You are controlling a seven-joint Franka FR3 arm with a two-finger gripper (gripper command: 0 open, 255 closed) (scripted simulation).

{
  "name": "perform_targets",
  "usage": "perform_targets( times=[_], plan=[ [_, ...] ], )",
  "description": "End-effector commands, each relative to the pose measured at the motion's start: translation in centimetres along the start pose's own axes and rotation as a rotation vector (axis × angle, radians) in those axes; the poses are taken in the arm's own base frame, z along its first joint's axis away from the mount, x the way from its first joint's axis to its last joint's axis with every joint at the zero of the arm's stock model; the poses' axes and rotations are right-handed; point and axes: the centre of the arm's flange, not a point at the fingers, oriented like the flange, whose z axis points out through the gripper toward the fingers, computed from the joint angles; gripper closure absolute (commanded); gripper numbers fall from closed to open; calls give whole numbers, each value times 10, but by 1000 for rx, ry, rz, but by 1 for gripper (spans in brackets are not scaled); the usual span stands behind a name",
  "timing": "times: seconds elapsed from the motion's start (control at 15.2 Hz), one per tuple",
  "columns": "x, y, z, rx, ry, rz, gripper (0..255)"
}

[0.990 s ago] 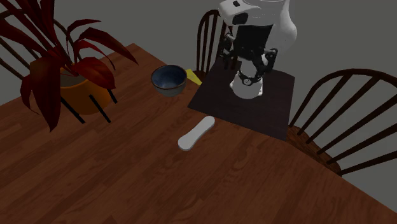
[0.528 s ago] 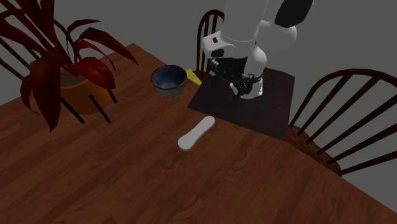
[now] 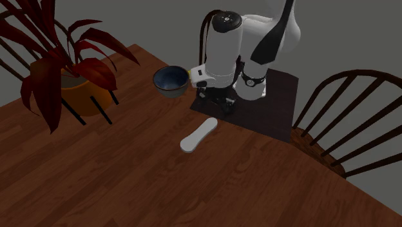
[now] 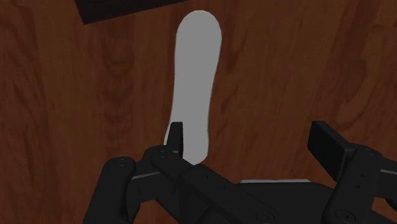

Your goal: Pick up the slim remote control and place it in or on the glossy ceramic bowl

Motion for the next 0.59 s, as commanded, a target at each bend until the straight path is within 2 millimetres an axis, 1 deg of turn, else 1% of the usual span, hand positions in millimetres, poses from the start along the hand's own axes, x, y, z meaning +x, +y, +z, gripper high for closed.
perform_targets(
  times=[0.0,0.53],
  plan=[
    [7,8,23,2,2,9,0],
    [28,41,122,10,3,45,0]
  ],
)
